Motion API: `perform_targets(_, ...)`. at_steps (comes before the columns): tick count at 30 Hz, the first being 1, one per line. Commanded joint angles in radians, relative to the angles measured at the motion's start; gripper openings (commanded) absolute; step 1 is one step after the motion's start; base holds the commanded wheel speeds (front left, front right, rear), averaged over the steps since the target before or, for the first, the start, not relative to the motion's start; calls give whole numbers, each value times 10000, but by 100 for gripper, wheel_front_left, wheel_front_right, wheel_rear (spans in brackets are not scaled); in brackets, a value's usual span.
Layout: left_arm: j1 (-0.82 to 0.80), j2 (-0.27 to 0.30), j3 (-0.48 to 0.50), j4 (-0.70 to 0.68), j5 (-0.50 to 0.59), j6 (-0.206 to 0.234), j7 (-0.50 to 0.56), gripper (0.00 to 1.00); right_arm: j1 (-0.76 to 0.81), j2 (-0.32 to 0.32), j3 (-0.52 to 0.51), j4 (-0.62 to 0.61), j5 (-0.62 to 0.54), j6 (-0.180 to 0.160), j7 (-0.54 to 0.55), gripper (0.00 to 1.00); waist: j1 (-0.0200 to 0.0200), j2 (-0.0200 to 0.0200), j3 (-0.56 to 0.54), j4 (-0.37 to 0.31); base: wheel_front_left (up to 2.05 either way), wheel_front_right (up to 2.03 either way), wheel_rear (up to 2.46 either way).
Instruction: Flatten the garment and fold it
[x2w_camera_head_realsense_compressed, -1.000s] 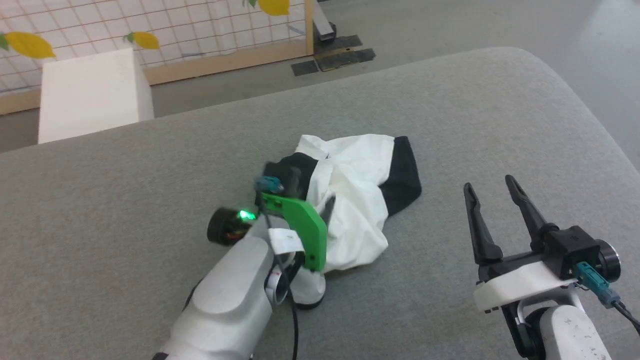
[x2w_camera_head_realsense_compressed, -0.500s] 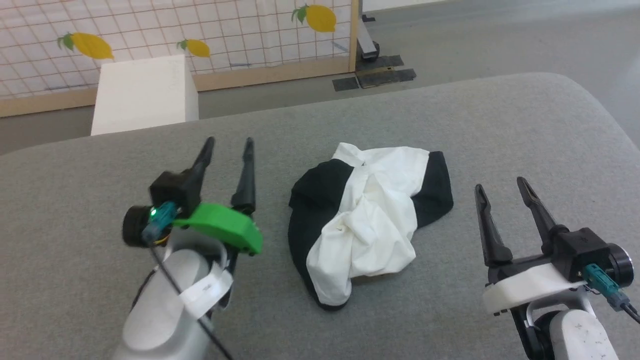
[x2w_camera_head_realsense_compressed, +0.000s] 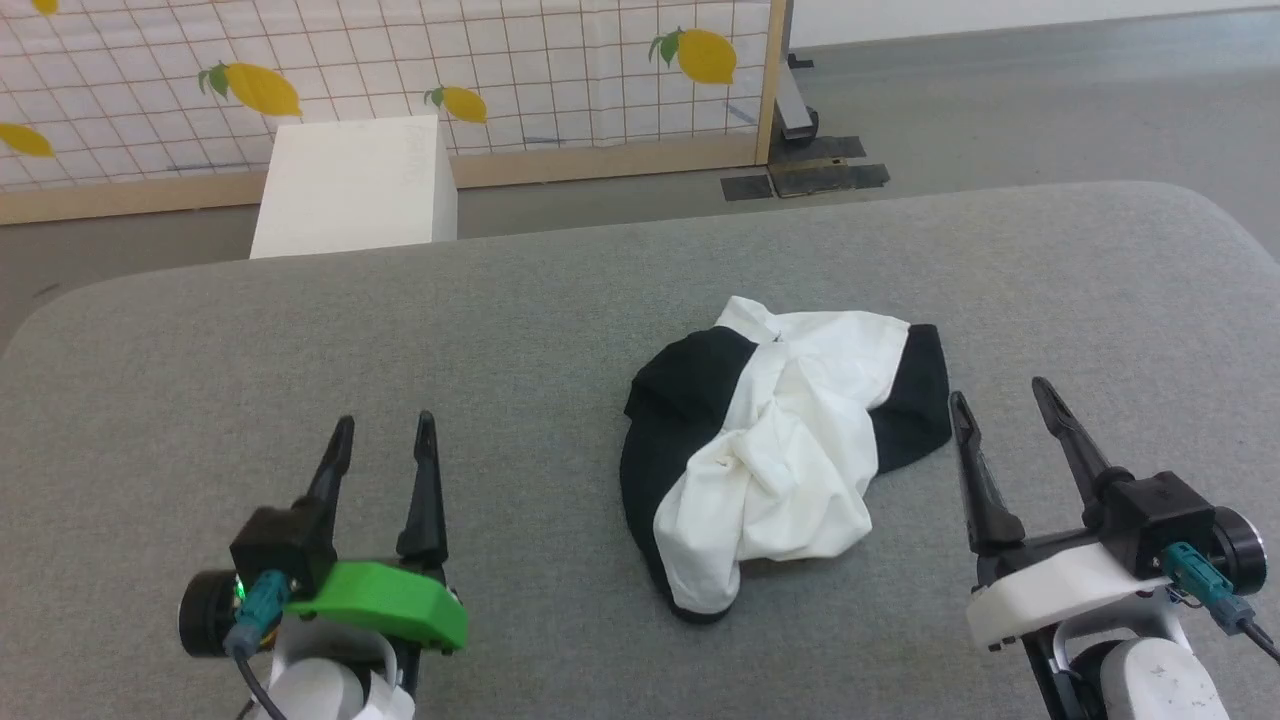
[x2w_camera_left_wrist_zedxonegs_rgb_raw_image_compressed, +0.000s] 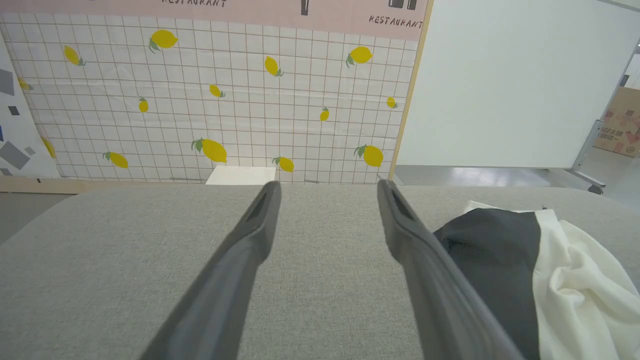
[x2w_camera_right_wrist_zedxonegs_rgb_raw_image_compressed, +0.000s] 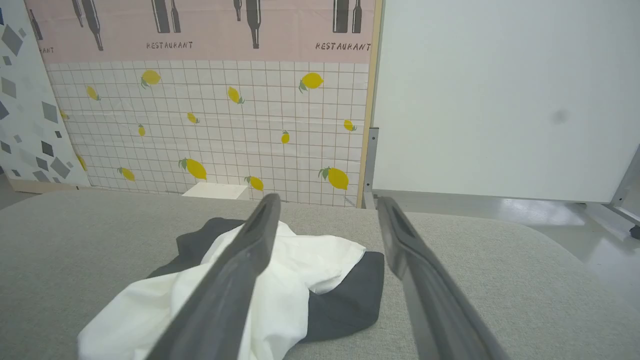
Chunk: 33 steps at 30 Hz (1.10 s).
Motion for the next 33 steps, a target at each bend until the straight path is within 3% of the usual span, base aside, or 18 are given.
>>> perform_targets(1, 257, -91, 71, -103, 122, -44, -44, 100, 180, 11, 26, -65, -38, -17, 45, 100, 0, 69, -34, 54, 0, 0, 0)
perform_targets(7, 554, -314, 323, -159, 343, -151, -44, 100, 158, 11, 81, -90, -27, -17, 89, 100, 0, 69, -16, 60, 0, 0, 0)
perform_targets(15, -1031, -843, -450, 1109, 253, -868, 375, 100, 61, 11, 163, -130, -13, -17, 77, 100, 0, 69, 243, -132, 0, 0, 0)
perform_targets(22, -3306, -1305, -1407, 3647, -54, -1121, 2200, 100, -173, 11, 284, -40, 98, -17, -2, 100, 0, 69, 623, -559, 0, 0, 0)
perform_targets(29, -4787, -1407, -2016, 6120, -357, -804, 4338, 100, -314, 11, 377, 116, 185, -17, -127, 100, 0, 69, 979, -1052, 0, 0, 0)
perform_targets(33, -5244, -1420, -2345, 7020, -615, -935, 5257, 100, -382, 11, 367, 224, 219, -17, -196, 100, 0, 69, 1077, -1231, 0, 0, 0)
